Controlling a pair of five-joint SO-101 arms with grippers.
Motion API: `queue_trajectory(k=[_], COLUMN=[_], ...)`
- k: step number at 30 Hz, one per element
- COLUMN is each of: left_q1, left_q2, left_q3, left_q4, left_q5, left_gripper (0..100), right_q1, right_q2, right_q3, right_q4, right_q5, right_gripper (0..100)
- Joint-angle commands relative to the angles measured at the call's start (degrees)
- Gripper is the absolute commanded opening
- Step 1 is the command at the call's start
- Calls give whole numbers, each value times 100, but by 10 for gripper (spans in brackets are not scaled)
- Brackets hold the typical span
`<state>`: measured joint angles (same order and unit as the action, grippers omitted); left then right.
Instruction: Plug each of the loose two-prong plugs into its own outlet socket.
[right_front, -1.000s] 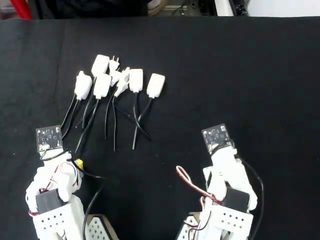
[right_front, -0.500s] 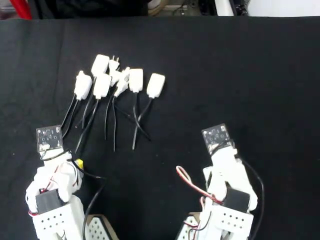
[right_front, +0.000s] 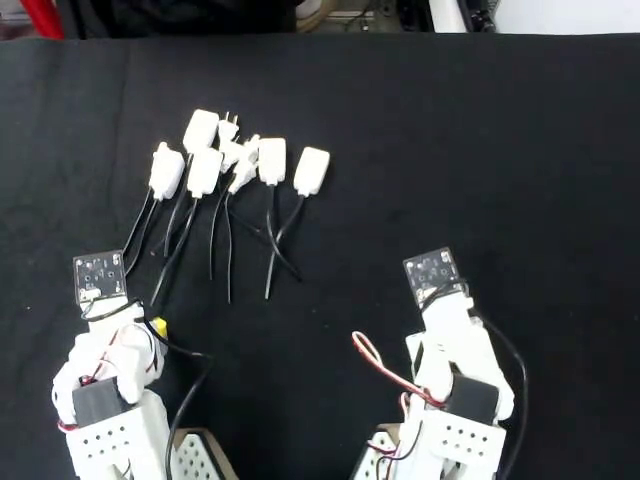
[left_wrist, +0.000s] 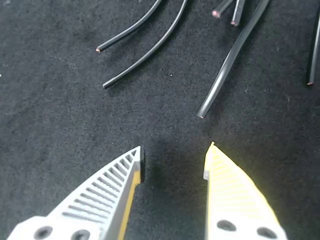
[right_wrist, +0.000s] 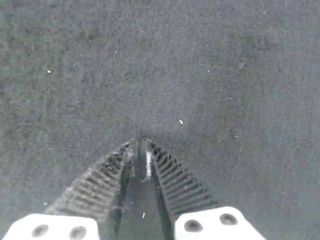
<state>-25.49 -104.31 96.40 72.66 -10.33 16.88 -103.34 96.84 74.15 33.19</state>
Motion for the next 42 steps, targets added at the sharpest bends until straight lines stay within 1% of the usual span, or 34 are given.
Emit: queue_trajectory(k=[1,8,14,15,18,19,24,26,28,33,42], left_q1=[48,-22,-488,-523,-523,-523,-514,-514,-409,224,338], left_q2=[-9,-9,-9,-9,-9,-9,-9,-9,0,9,149], left_q3=[92,-66,-251,-312,-549,-637,-1174,-1420,-1613,-2088,-2686], left_q4=[-9,9,-9,-9,0,0,26,35,-9,44,44], left_q5=[-9,-26,-35,-97,-615,-624,-53,62,44,62,70], left_gripper=[210,210,210,210,209,209,209,209,209,209,209], right_q1=[62,62,62,62,62,62,62,62,62,62,62], right_q2=[-347,-347,-347,-347,-347,-347,-347,-347,-347,-347,-347], right_q3=[-22,-22,-22,-22,-22,-22,-22,-22,-22,-22,-22], right_q4=[70,70,70,70,70,70,70,70,70,70,70], right_q5=[9,9,9,9,9,9,9,9,9,9,9], right_gripper=[32,32,32,32,32,32,32,32,32,32,32])
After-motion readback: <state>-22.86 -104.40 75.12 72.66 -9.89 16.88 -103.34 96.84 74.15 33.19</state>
